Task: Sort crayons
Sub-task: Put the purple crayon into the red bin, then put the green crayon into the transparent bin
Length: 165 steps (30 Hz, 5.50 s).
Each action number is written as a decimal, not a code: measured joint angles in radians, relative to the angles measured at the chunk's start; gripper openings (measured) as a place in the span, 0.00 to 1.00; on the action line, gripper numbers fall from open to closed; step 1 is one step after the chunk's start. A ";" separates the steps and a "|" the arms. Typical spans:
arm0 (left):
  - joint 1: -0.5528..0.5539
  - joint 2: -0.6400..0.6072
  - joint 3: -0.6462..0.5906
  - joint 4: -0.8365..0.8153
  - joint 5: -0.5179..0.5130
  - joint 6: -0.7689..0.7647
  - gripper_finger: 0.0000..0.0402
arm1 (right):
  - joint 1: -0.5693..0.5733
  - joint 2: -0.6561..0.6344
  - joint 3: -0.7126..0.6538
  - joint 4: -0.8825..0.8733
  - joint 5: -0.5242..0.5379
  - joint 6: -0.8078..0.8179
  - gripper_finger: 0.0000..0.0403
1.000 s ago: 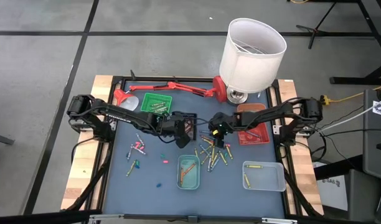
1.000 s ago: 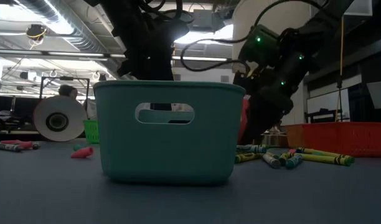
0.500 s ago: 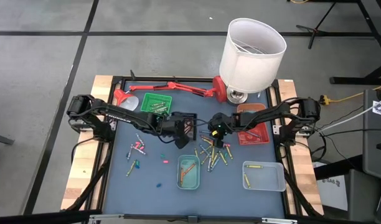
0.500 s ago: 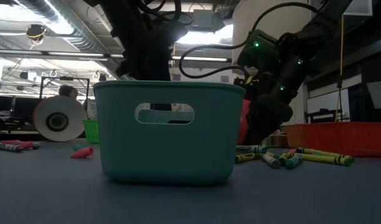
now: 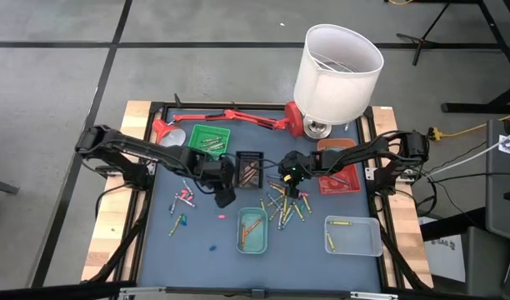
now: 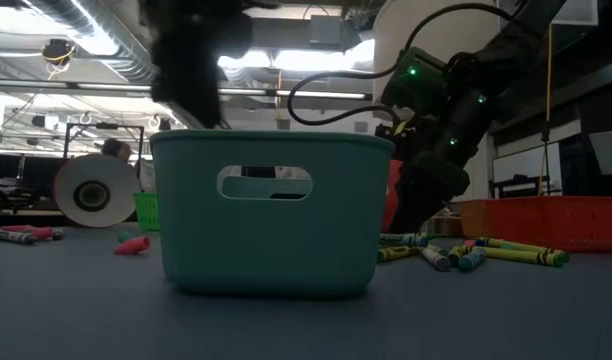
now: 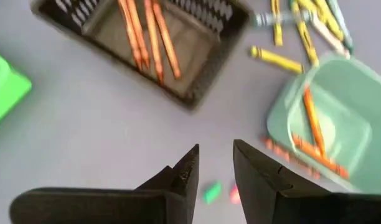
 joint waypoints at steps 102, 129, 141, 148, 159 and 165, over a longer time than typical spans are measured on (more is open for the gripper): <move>-0.804 0.045 -0.002 -0.349 -0.034 -1.126 0.23 | 0.379 -0.617 -0.077 -1.053 0.210 0.472 0.29; -0.755 0.046 -0.424 0.086 0.114 -1.125 0.18 | 0.379 -0.616 -0.077 -1.043 0.210 0.472 0.34; -0.752 0.052 -0.402 0.059 0.124 -1.125 0.03 | 0.379 -0.616 -0.077 -0.872 0.155 0.468 0.34; -0.753 0.057 -0.336 0.039 0.120 -1.125 0.03 | 0.379 -0.616 -0.077 -0.533 0.129 0.365 0.34; -0.753 0.054 -0.249 0.042 -0.213 -1.123 0.03 | 0.379 -0.609 -0.077 0.043 0.147 0.256 0.34; -0.740 0.053 -0.239 0.080 -0.568 -1.021 0.03 | 0.379 -0.539 -0.076 0.304 0.242 0.201 0.34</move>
